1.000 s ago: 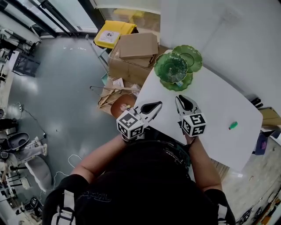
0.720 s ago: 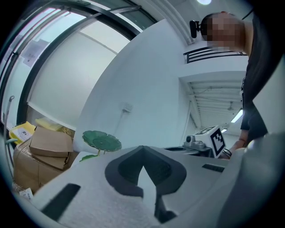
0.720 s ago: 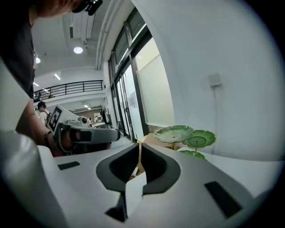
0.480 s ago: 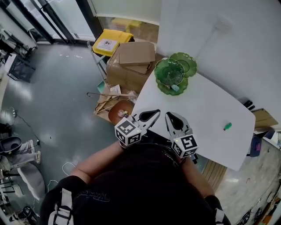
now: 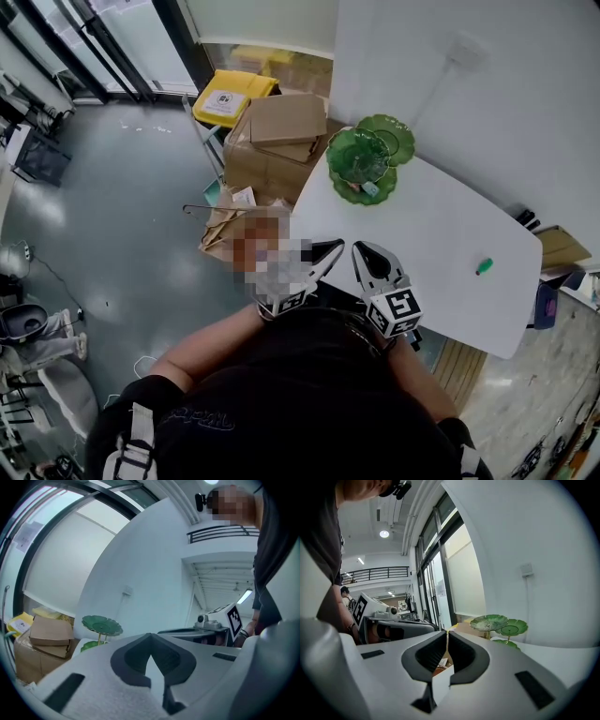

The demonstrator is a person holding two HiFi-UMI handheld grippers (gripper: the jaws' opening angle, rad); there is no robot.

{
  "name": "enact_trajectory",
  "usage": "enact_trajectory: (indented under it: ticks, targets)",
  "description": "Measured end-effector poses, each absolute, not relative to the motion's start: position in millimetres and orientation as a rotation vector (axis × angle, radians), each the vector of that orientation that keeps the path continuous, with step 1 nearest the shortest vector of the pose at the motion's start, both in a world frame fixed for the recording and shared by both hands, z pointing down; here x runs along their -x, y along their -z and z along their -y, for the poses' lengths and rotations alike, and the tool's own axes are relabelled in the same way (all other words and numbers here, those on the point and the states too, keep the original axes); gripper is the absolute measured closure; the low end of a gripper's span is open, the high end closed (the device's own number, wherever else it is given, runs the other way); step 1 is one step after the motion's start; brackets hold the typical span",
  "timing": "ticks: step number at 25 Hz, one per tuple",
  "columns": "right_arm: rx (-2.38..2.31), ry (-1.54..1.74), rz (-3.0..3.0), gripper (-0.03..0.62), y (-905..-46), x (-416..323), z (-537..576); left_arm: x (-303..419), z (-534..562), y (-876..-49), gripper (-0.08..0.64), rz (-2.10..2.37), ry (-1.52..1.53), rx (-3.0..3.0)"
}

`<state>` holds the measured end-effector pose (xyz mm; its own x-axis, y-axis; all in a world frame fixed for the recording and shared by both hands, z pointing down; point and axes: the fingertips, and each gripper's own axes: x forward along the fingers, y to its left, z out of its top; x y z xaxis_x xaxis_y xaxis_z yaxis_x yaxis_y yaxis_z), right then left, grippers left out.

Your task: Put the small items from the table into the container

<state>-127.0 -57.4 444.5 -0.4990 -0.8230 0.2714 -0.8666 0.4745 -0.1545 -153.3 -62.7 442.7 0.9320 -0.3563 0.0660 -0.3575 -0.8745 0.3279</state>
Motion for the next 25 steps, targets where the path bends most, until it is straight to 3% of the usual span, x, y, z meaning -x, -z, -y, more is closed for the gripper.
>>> enact_trajectory:
  ticks: [13,25]
  targets:
    - [-1.638,-0.447,2.438,0.568,-446.3,83.6,30.2,111.9,37.8,-445.6,0.555,0.339,-0.001,-2.73]
    - [-1.989,-0.49,2.247,0.568,-447.2,-51.6,-78.3,-33.5,-58.1,-443.0,0.555,-0.025,-0.11,-2.784]
